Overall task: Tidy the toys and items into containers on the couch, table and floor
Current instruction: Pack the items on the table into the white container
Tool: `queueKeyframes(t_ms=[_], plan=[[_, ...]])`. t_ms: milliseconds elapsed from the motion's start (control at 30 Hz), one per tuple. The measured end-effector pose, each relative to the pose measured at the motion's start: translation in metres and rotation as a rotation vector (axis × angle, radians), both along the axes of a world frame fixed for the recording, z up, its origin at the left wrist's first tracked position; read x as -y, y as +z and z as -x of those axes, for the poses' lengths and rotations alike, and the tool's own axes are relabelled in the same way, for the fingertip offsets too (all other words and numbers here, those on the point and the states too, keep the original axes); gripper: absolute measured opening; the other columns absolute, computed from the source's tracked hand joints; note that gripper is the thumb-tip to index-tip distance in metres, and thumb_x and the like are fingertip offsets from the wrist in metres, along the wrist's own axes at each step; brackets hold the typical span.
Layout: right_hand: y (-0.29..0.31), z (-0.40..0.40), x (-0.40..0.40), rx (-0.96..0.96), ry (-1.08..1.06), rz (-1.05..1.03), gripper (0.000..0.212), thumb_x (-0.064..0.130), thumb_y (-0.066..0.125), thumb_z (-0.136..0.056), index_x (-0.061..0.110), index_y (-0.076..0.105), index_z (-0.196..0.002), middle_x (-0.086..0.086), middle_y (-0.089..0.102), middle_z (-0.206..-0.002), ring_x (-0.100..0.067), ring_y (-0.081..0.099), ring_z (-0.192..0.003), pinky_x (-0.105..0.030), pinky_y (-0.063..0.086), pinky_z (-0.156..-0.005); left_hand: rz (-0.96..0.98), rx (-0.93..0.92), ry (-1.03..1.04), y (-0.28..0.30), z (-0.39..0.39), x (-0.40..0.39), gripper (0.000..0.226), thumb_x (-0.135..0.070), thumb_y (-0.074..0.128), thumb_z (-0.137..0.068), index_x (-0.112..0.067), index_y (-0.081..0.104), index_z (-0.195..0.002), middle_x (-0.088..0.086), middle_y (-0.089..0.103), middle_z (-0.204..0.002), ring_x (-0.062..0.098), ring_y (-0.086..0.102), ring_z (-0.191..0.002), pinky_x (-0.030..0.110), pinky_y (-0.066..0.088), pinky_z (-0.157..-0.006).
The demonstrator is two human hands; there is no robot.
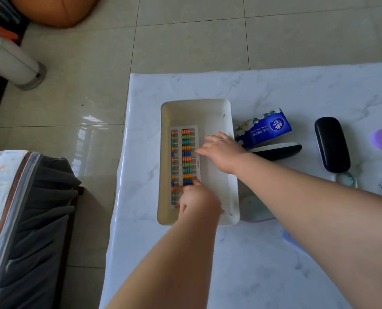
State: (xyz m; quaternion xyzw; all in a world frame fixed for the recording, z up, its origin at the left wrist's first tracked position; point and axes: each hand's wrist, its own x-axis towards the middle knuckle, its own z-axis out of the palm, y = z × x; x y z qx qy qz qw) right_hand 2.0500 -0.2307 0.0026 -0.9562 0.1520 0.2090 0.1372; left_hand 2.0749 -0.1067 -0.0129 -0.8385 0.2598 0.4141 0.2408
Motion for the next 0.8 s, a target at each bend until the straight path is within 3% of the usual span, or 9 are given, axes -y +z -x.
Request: queueKeyframes(t_ms=[100, 200, 333, 433, 533, 633, 800], plan=[[0.012, 0.004, -0.004, 0.138, -0.099, -0.036, 0.059, -0.003, 0.038, -0.092, 0.025, 0.039, -0.145, -0.002, 0.042, -0.145, -0.025, 0.027, -0.14, -0.037, 0.022, -0.114, -0.044, 0.131, -0.332, 0.026, -0.009, 0.024, 0.054, -0.038, 0.062, -0.09, -0.001, 0.051, -0.128, 0.015, 0.062, -0.116, 0.035, 0.064, -0.1, 0.044, 0.057, -0.08], [0.021, 0.015, 0.001, 0.267, -0.232, -0.033, 0.052, -0.005, 0.043, -0.088, 0.021, 0.053, -0.132, -0.004, 0.048, -0.13, -0.027, 0.039, -0.126, -0.036, 0.035, -0.099, 0.088, 0.28, -0.445, 0.041, -0.018, 0.043, 0.04, -0.035, 0.061, -0.092, -0.006, 0.058, -0.119, 0.01, 0.066, -0.109, 0.029, 0.065, -0.094, 0.039, 0.055, -0.08], [0.024, 0.038, 0.033, 0.366, -0.483, 0.141, 0.044, -0.004, 0.048, -0.083, 0.014, 0.054, -0.122, -0.008, 0.048, -0.126, -0.03, 0.045, -0.115, -0.036, 0.04, -0.091, 0.456, 0.321, -0.339, 0.049, -0.021, 0.073, 0.033, -0.029, 0.061, -0.091, -0.012, 0.052, -0.118, 0.008, 0.061, -0.106, 0.026, 0.061, -0.094, 0.032, 0.045, -0.063], [0.017, 0.063, 0.063, 0.265, -0.642, 0.241, 0.047, -0.002, 0.05, -0.083, 0.012, 0.047, -0.128, -0.013, 0.043, -0.131, -0.032, 0.042, -0.118, -0.037, 0.04, -0.098, 0.738, 0.28, -0.37, 0.045, -0.014, 0.092, 0.04, -0.025, 0.058, -0.091, -0.015, 0.042, -0.126, 0.01, 0.05, -0.123, 0.029, 0.046, -0.114, 0.036, 0.044, -0.078], [0.004, 0.085, 0.087, 0.054, -0.576, 0.234, 0.07, 0.007, 0.06, -0.083, 0.018, 0.029, -0.145, -0.012, 0.028, -0.149, -0.032, 0.027, -0.136, -0.041, 0.021, -0.117, 0.907, 0.264, -0.503, 0.035, -0.005, 0.112, 0.055, -0.037, 0.061, -0.086, -0.017, 0.04, -0.133, 0.006, 0.043, -0.135, 0.026, 0.036, -0.125, 0.036, 0.034, -0.099], [-0.003, 0.085, 0.101, -0.036, -0.468, 0.106, 0.081, 0.005, 0.053, -0.085, 0.023, 0.013, -0.153, -0.004, 0.011, -0.16, -0.029, 0.005, -0.147, -0.047, 0.002, -0.121, 0.85, 0.229, -0.597, 0.02, 0.0, 0.129, 0.077, -0.047, 0.063, -0.082, -0.014, 0.031, -0.145, 0.006, 0.037, -0.145, 0.026, 0.025, -0.136, 0.037, 0.017, -0.114], [-0.005, 0.071, 0.11, -0.211, -0.442, 0.0, 0.096, -0.001, 0.053, -0.082, 0.027, -0.004, -0.153, -0.004, -0.002, -0.161, -0.031, -0.007, -0.148, -0.059, -0.001, -0.117, 0.577, 0.209, -0.687, 0.001, 0.003, 0.151, 0.095, -0.049, 0.063, -0.08, -0.008, 0.017, -0.151, 0.009, 0.044, -0.143, 0.031, 0.009, -0.146, 0.044, -0.014, -0.116]])
